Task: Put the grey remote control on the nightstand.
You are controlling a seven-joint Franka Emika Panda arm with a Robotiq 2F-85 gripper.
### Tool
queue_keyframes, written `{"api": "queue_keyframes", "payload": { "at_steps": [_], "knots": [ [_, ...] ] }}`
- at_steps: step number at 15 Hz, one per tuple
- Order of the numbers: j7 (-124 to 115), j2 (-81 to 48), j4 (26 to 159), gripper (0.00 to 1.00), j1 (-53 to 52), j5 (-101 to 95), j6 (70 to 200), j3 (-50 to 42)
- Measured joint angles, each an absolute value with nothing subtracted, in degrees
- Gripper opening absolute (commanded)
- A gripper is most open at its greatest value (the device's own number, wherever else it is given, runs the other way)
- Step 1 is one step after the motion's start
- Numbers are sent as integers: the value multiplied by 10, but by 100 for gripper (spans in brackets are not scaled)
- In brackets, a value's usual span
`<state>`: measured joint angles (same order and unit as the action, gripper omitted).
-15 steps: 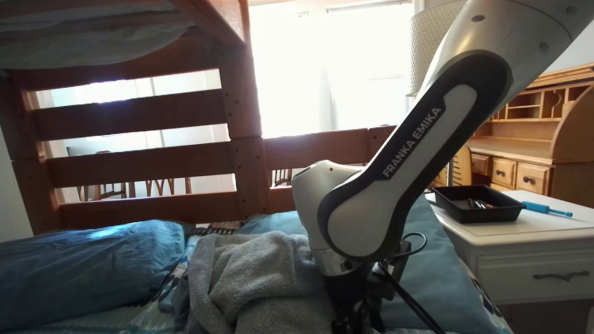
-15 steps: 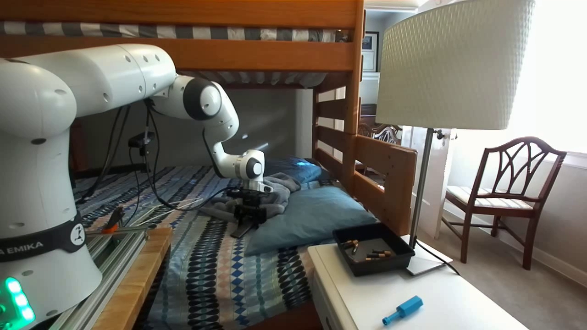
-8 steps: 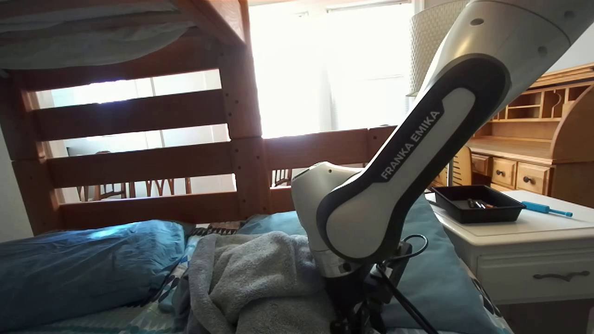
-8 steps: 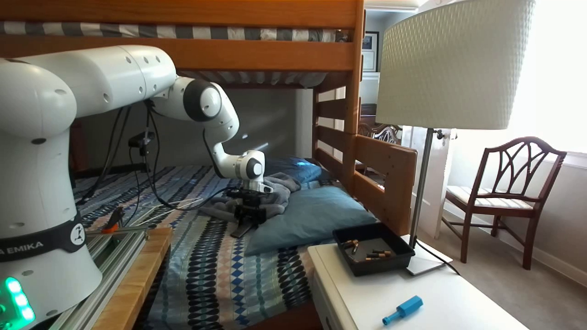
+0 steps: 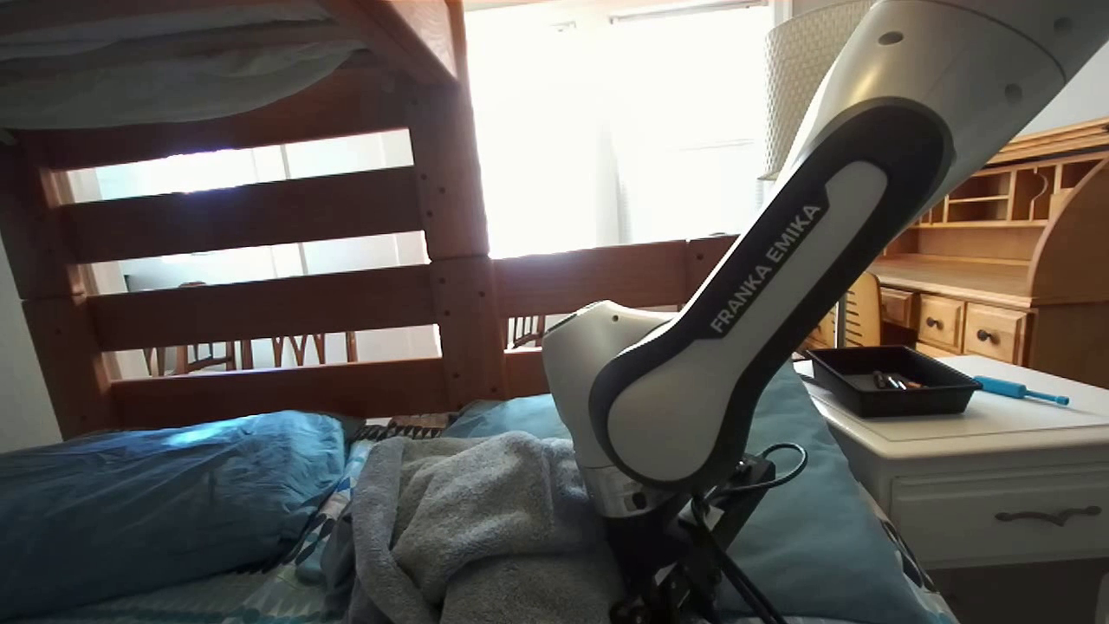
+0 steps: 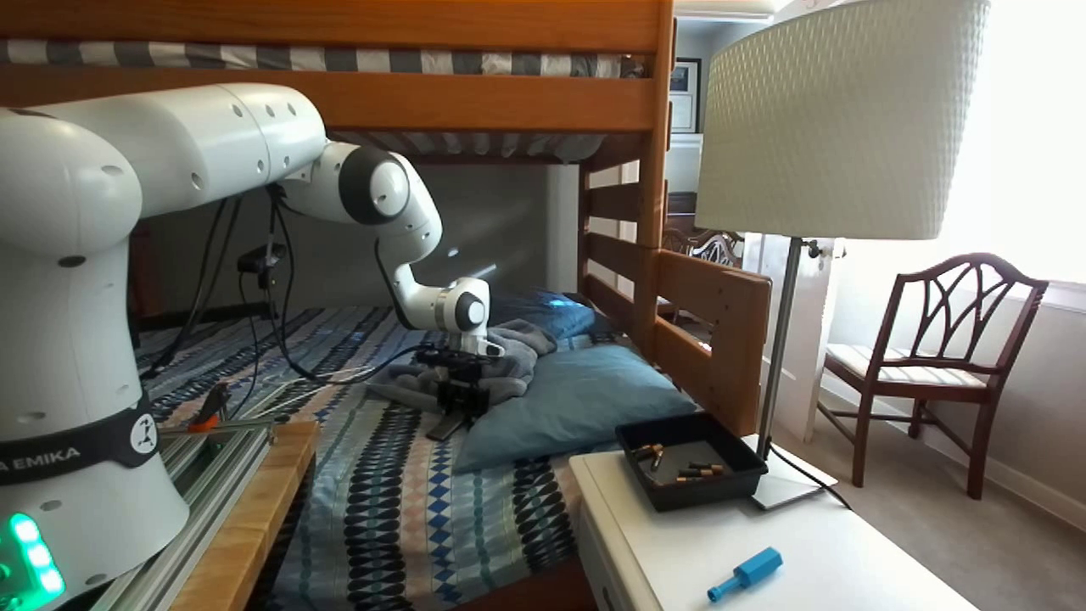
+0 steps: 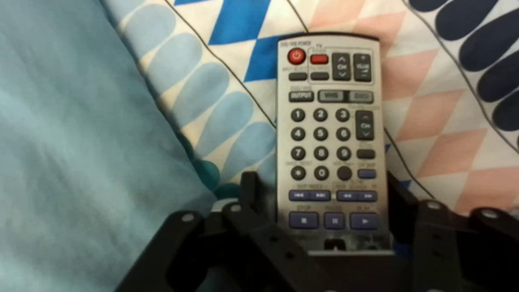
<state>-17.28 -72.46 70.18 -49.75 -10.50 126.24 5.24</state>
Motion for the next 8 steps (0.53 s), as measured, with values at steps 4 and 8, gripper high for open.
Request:
{"api": "queue_keyframes", "payload": {
  "at_steps": [4,8],
  "knots": [
    [-188,-724,702,19,-498,-105,1262,53],
    [-198,-724,703,0,-498,-105,1262,52]
  ]
}}
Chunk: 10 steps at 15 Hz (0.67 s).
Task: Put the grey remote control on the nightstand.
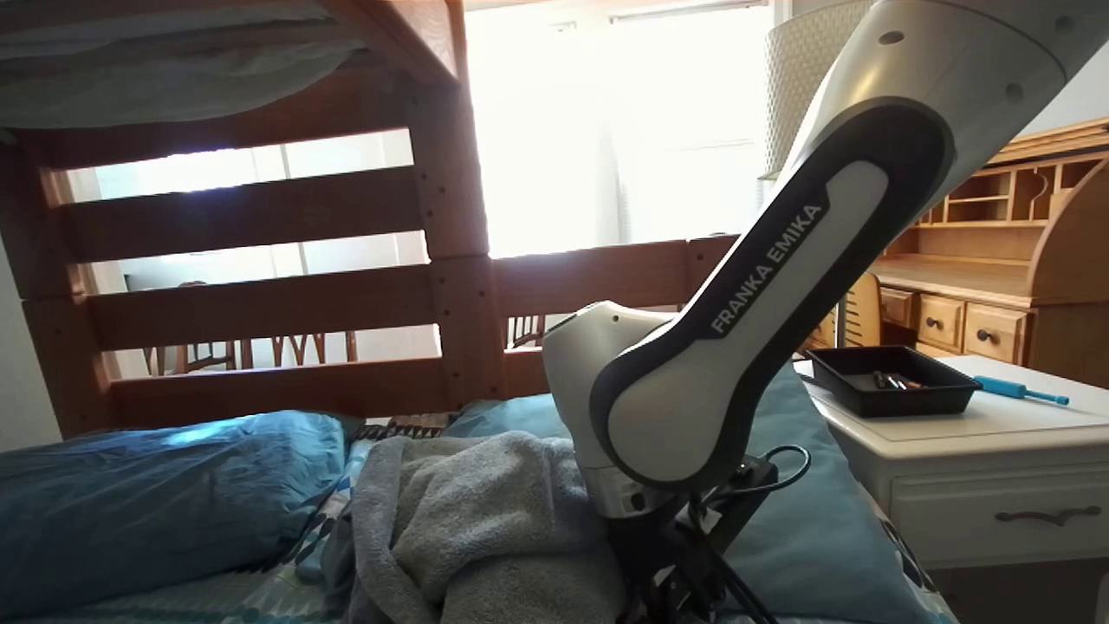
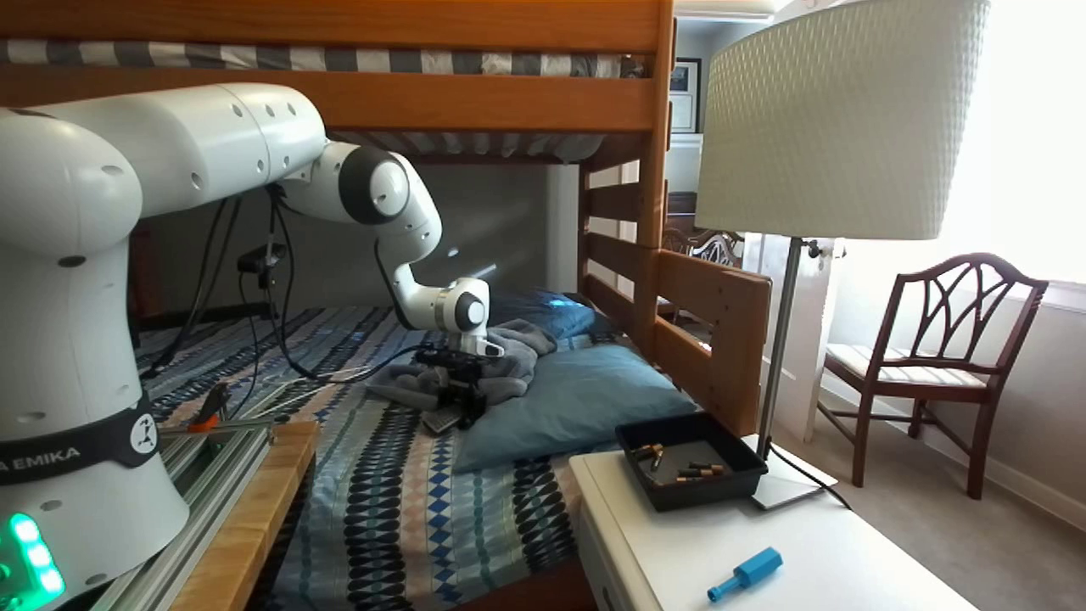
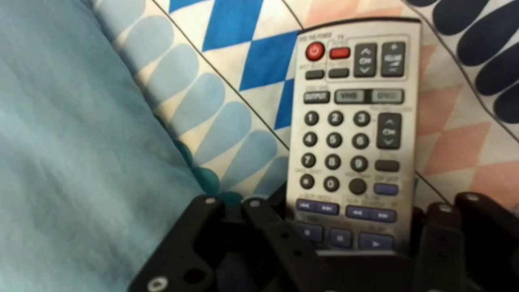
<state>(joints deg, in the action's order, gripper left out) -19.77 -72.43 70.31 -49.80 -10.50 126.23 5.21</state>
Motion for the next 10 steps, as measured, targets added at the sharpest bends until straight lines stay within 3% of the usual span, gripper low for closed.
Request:
{"api": "queue_keyframes", "payload": {
  "at_steps": [10],
  "knots": [
    [-287,-665,791,0,-513,-105,1262,40]
  ]
}}
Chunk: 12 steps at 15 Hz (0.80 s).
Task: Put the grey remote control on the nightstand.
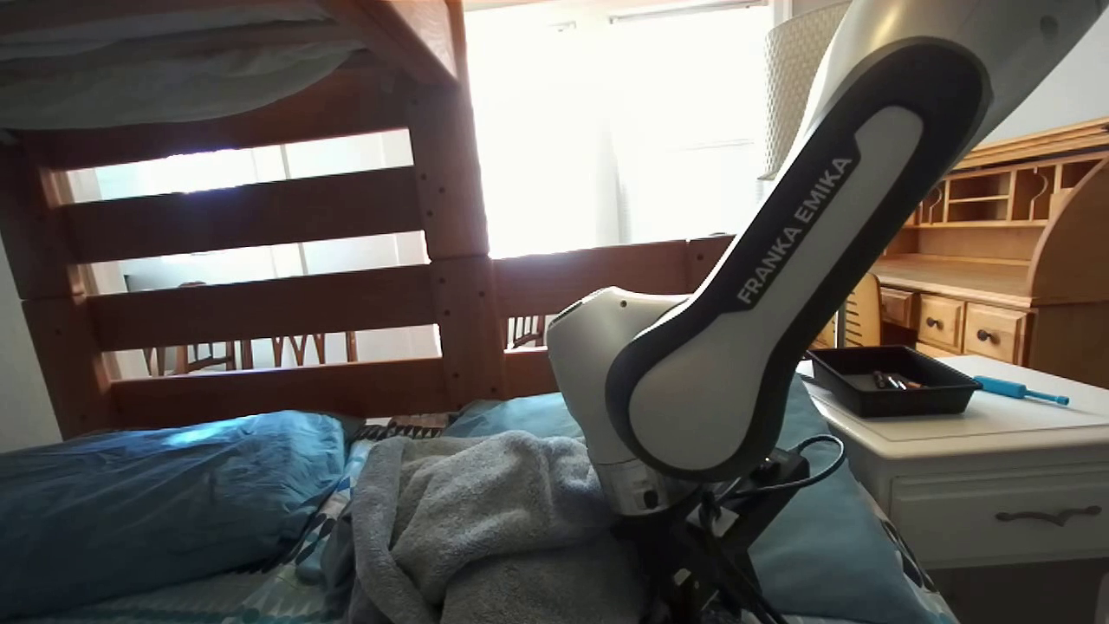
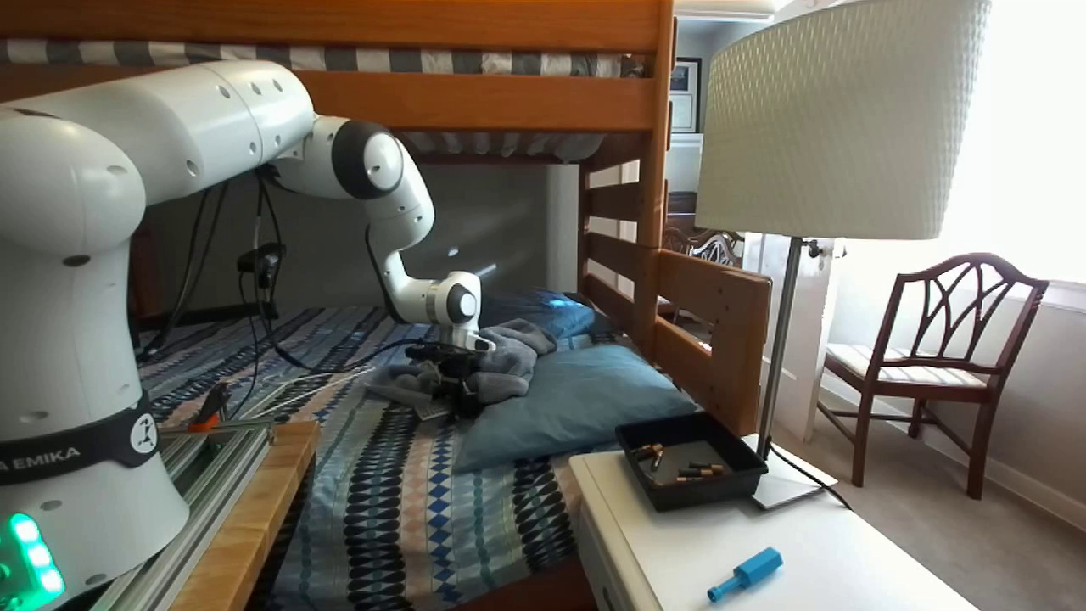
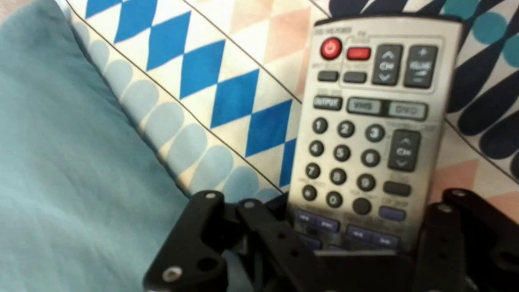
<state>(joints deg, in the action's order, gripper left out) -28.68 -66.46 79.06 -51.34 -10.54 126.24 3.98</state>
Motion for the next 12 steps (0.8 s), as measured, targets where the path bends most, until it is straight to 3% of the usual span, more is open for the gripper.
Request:
{"api": "queue_keyframes", "payload": {
  "at_steps": [12],
  "knots": [
    [-503,-460,1057,0,-577,-106,1251,-26]
  ]
}}
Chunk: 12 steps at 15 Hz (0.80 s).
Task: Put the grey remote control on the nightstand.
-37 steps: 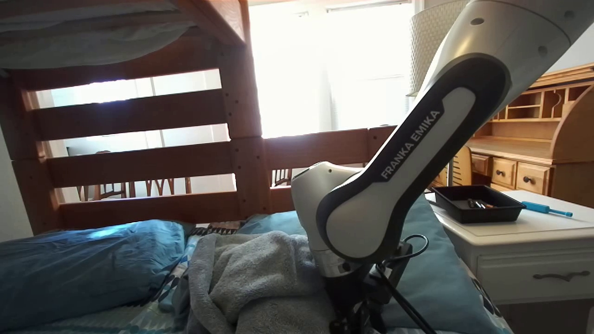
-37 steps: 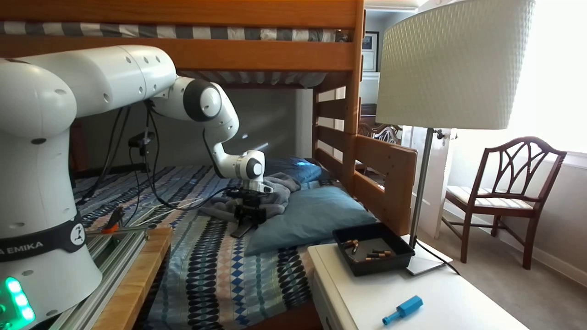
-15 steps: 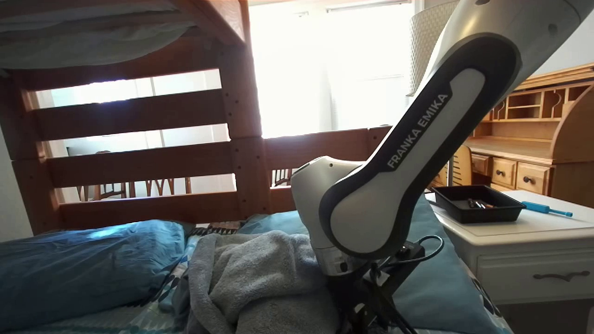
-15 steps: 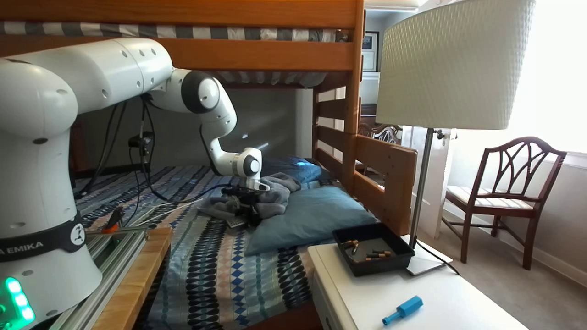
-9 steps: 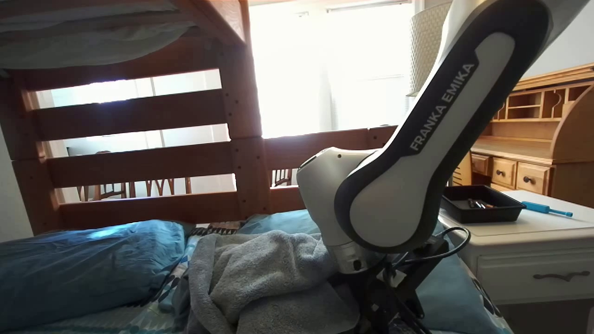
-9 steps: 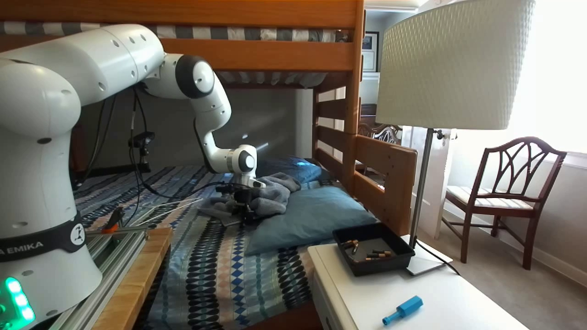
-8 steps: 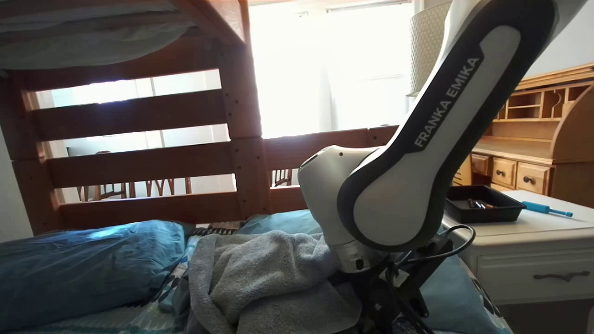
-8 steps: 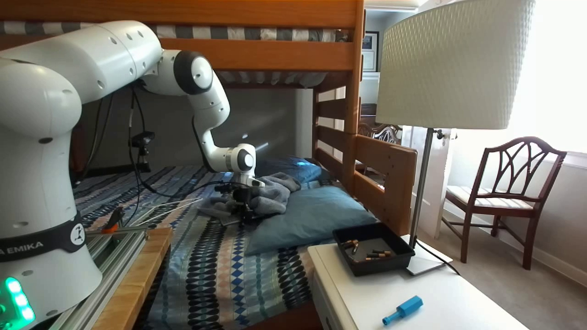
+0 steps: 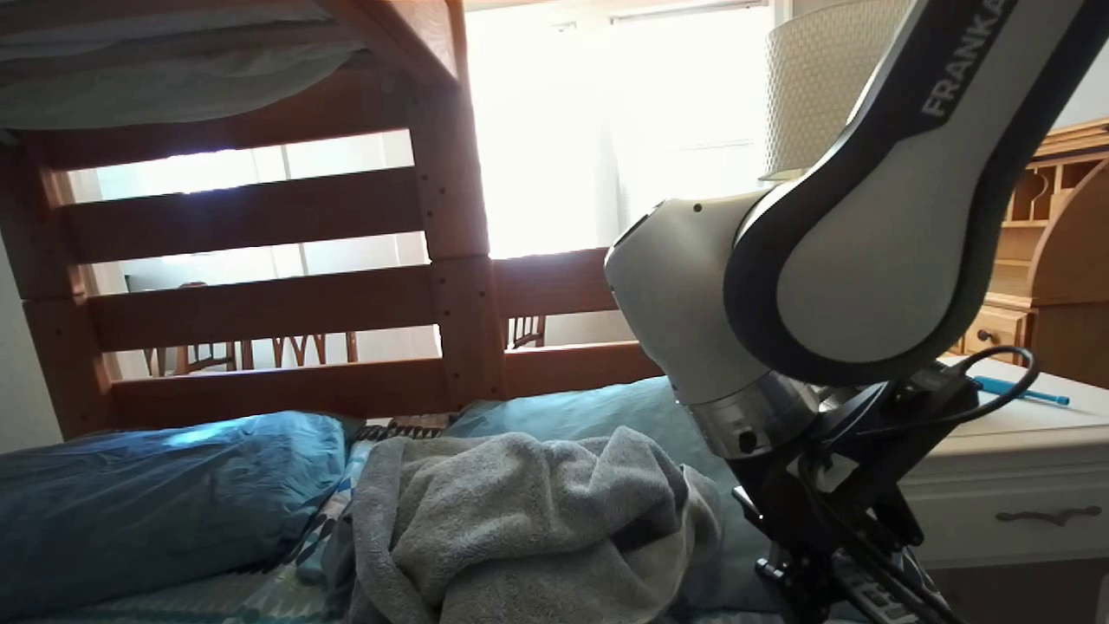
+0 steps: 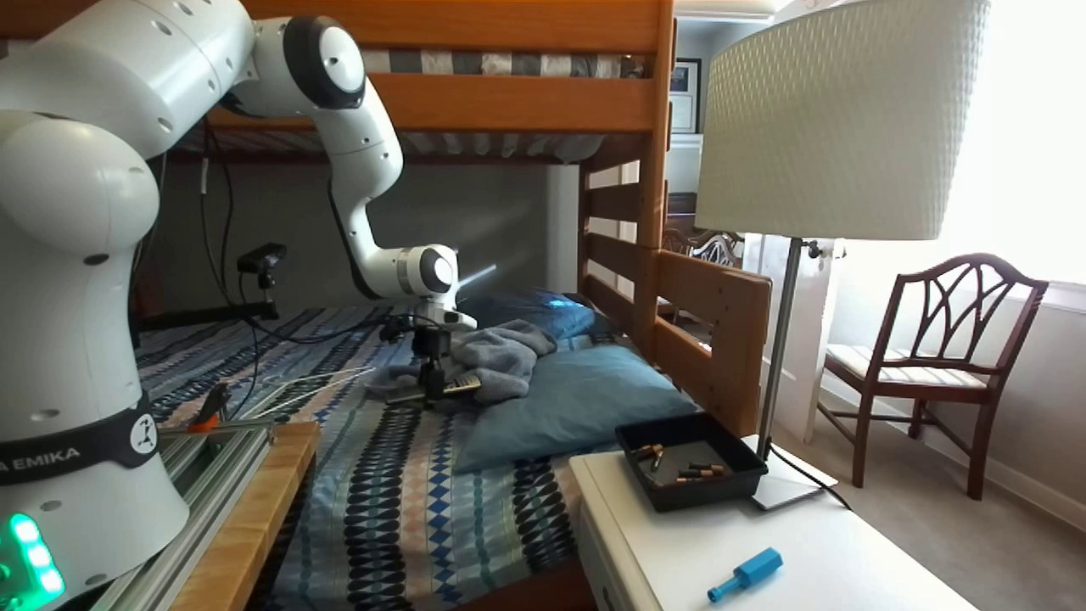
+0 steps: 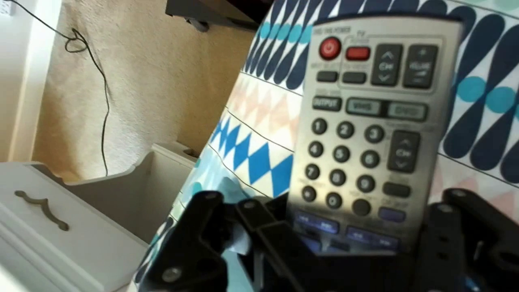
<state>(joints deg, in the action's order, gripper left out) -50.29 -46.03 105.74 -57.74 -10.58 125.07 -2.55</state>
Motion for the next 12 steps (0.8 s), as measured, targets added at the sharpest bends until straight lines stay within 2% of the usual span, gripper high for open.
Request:
{"api": "queue_keyframes", "payload": {
  "at_steps": [6,12],
  "knots": [
    [-520,-373,1162,0,-542,-106,1250,-30],
    [-519,-336,1201,0,-502,-111,1251,-18]
  ]
}}
